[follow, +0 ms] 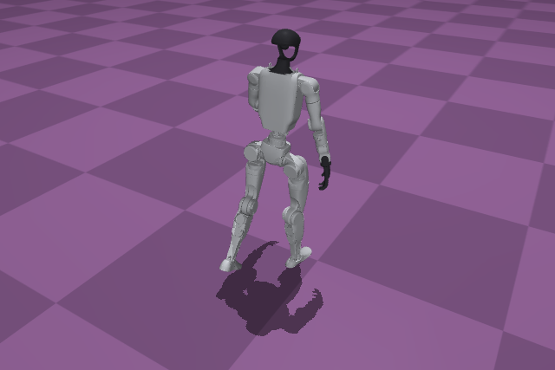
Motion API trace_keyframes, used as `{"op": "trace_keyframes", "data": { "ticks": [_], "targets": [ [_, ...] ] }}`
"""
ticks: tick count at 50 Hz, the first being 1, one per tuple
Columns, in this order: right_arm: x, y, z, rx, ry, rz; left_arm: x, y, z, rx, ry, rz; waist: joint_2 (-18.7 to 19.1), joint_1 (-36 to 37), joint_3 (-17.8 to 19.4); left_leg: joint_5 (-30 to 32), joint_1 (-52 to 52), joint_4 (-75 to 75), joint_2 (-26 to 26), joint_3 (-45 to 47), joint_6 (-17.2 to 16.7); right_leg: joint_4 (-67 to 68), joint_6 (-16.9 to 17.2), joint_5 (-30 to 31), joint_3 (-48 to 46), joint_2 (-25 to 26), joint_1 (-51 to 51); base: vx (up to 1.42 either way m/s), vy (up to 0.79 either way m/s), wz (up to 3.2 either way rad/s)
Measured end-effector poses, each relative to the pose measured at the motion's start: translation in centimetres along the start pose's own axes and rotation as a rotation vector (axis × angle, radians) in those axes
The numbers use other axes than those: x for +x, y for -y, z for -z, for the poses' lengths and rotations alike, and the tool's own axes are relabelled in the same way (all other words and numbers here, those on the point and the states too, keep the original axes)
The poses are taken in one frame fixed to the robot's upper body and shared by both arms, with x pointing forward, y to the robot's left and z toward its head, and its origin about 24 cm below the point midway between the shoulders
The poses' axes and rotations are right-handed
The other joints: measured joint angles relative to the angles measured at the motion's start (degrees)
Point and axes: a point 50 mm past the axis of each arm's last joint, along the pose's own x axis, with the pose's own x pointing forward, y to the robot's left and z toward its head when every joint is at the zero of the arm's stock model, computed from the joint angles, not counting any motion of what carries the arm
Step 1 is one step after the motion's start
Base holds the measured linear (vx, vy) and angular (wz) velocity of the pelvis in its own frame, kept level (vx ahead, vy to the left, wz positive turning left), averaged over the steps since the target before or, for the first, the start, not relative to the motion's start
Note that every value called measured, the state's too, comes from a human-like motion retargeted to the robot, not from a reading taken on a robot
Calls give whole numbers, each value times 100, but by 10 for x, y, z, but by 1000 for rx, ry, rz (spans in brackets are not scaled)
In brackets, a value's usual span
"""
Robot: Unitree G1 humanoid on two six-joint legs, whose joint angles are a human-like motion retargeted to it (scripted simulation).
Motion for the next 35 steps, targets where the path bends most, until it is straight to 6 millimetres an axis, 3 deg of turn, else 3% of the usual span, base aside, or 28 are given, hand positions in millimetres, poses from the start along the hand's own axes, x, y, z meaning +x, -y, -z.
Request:
{"op": "trace_keyframes", "data": {
  "ticks": [2, 5, 9, 12, 15, 20, 23, 27, 31, 35],
  "targets": [
    [-3, 13, -30, 24, 91, 66, -15, -9, 64, -20, -217, -89, -70, 44, -189, 122, -1005, 1540, 68, 250, 275, 111, -228, -182, 14, -111, 13, 63, -15, 21],
    [-15, 37, -82, 44, 243, 168, -57, -20, 148, -72, -533, -229, -45, 250, -308, -203, -2236, 3162, 348, 581, 686, 193, -638, -358, 90, -16, 83, 60, -17, -11],
    [-42, 63, -146, 19, 427, 249, -127, -29, 225, -143, -845, -340, -156, 810, -236, -907, -3135, 3443, 376, 916, 955, 238, -862, -578, 332, 38, 314, 58, -12, -63],
    [-67, 80, -187, -21, 550, 302, -172, -34, 258, -219, -959, -410, -284, 1286, -177, -924, -3523, 2500, 240, 1097, 852, 253, -842, -731, 568, 21, 430, 56, -6, -84],
    [-94, 94, -220, -53, 659, 370, -207, -38, 277, -327, -989, -509, -303, 1747, -112, -535, -3500, 639, 256, 1368, 621, 247, -783, -839, 818, 110, 567, 58, 1, -91],
    [-122, 106, -247, -54, 795, 467, -243, -35, 296, -462, -1004, -648, 319, 2253, 66, 23, -2644, -2650, 771, 2523, -236, 233, -850, -1010, 1134, 808, 1322, 66, 11, -72],
    [-117, 102, -244, -54, 793, 445, -248, -26, 301, -499, -1018, -669, 542, 2197, 25, 44, -2481, -3268, 813, 2850, -672, 293, -940, -1089, 1155, 1010, 1710, 69, 17, 2],
    [-88, 84, -217, -68, 692, 350, -228, -15, 296, -525, -991, -598, 633, 1900, -111, 73, -2177, -3304, 722, 2589, -827, 717, -1043, -898, 1077, 1089, 1992, 72, 19, 43],
    [-45, 52, -158, -35, 543, 184, -182, -12, 272, -419, -883, -416, 829, 1553, -295, -331, -1613, -3106, 843, 2121, -832, 2356, -1076, 28, 947, 1294, 1695, 74, 20, 75],
    [-13, 17, -81, 2, 311, 3, -112, -21, 214, -253, -689, -271, 889, 1152, -556, -725, -1449, -2848, 910, 1449, -630, 5045, -943, 740, 686, 1332, 234, 64, 16, 114]
  ]
}}
